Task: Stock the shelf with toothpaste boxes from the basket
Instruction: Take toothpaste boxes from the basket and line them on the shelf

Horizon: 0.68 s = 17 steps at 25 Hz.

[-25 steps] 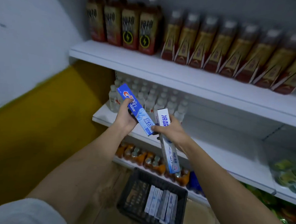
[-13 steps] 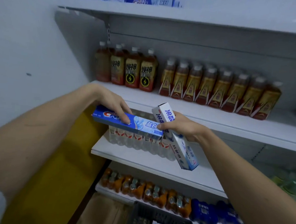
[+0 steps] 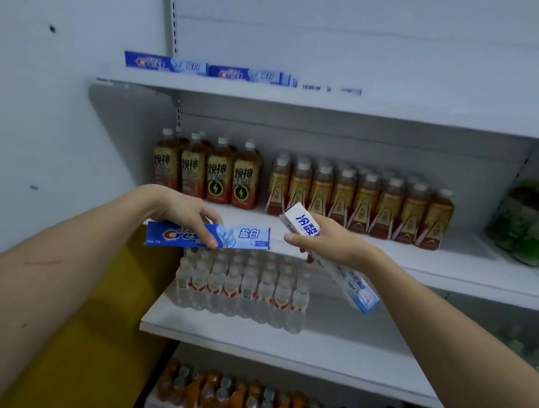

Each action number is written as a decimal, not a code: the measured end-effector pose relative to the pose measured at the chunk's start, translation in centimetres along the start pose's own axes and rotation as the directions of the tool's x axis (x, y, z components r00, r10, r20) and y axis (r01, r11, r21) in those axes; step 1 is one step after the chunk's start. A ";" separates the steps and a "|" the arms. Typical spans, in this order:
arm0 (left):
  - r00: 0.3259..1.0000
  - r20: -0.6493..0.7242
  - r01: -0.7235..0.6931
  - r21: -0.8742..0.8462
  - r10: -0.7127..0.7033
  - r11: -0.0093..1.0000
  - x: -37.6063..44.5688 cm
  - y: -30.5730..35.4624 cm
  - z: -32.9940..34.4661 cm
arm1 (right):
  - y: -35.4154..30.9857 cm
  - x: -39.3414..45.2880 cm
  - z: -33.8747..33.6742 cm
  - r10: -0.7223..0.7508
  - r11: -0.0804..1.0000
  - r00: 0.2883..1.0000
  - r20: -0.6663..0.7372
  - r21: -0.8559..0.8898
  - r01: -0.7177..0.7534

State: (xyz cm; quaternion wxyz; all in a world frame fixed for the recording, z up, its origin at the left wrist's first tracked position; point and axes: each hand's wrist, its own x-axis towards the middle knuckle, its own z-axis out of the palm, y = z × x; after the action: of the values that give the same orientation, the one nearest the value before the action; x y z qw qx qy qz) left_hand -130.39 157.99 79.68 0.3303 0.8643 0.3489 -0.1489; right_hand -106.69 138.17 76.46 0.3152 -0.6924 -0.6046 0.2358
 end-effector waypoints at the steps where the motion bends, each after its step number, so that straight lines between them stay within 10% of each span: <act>1: 0.998 -0.057 -0.023 -0.029 0.021 0.999 -0.8 1.1 -1.1 | -0.4 0.1 -1.4 -0.004 1.000 1.000 -0.021 0.009 0.004; 9: 0.779 -0.613 -0.224 -0.075 0.132 0.972 -5.8 13.1 -9.6 | -4.2 1.6 -14.6 -0.006 0.996 0.974 -0.226 0.086 0.026; 17: 0.555 -0.821 -0.174 0.048 0.139 0.984 -5.1 18.1 -14.6 | -7.7 4.0 -25.2 -0.098 0.994 0.959 -0.266 0.016 0.106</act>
State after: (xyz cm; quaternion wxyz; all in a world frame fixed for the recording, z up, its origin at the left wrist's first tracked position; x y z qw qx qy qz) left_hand -120.91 155.52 101.43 0.1592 0.8554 0.3868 0.3054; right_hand -93.51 138.84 99.62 0.4154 -0.6806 -0.5885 0.1338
